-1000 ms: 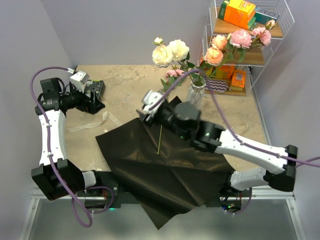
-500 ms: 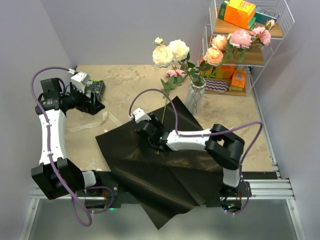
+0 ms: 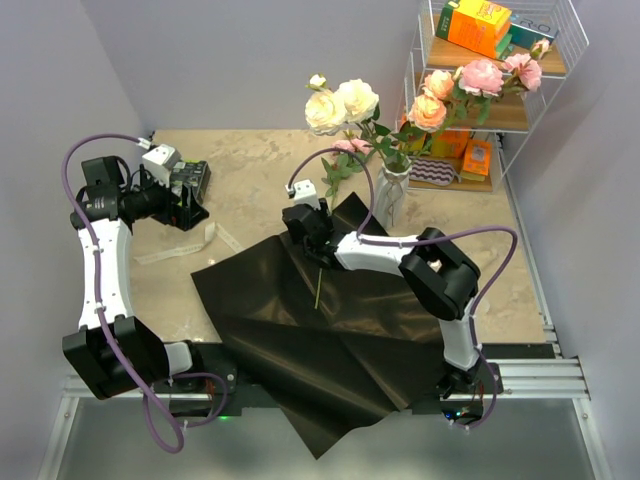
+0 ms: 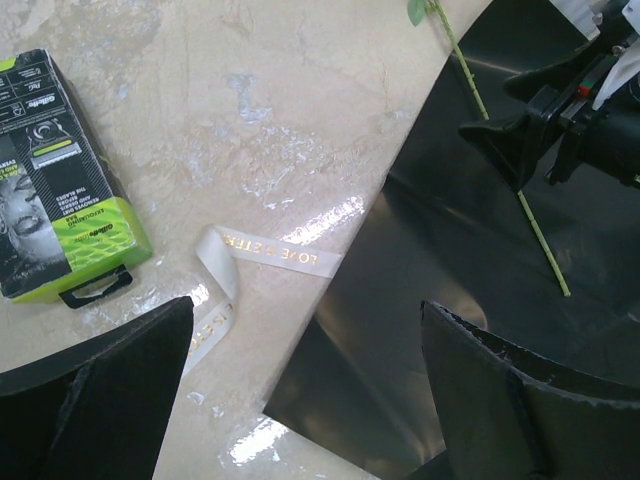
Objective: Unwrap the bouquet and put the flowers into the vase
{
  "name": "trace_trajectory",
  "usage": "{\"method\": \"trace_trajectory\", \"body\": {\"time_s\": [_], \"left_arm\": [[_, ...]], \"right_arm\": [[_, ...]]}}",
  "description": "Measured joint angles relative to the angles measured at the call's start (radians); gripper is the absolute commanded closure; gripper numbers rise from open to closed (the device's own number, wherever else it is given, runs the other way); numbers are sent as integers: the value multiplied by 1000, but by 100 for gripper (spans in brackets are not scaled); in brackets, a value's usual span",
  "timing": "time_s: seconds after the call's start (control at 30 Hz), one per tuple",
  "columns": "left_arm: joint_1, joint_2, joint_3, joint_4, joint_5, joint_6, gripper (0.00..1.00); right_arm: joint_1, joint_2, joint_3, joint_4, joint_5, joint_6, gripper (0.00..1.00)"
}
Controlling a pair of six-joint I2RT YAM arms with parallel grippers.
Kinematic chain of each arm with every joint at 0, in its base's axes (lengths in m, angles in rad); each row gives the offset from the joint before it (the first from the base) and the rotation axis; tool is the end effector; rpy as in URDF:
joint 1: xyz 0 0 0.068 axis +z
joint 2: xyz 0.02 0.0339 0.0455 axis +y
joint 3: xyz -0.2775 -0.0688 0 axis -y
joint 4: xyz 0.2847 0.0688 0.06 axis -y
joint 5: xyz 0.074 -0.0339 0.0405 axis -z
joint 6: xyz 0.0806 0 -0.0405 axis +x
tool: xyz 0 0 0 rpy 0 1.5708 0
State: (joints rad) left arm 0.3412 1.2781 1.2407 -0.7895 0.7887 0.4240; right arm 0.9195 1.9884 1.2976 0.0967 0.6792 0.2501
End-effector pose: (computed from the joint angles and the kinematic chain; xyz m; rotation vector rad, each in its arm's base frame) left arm 0.3162 0.0516 0.3323 0.4340 2.1154 -0.5125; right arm 0.3455 0.3697 0.1555 -0.3004 1.9990 -0.0026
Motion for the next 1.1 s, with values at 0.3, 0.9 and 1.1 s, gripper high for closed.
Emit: {"method": "trace_trajectory", "body": {"time_s": [0.3, 0.9, 1.1], "left_arm": [[0, 1, -8, 9, 0, 6, 1], [0, 5, -26, 10, 0, 23, 1], [0, 5, -29, 8, 0, 34, 1]], "right_arm": [[-64, 76, 32, -26, -43, 109, 41], [-75, 88, 32, -36, -29, 223, 43], [-84, 88, 24, -36, 10, 255, 43]]}}
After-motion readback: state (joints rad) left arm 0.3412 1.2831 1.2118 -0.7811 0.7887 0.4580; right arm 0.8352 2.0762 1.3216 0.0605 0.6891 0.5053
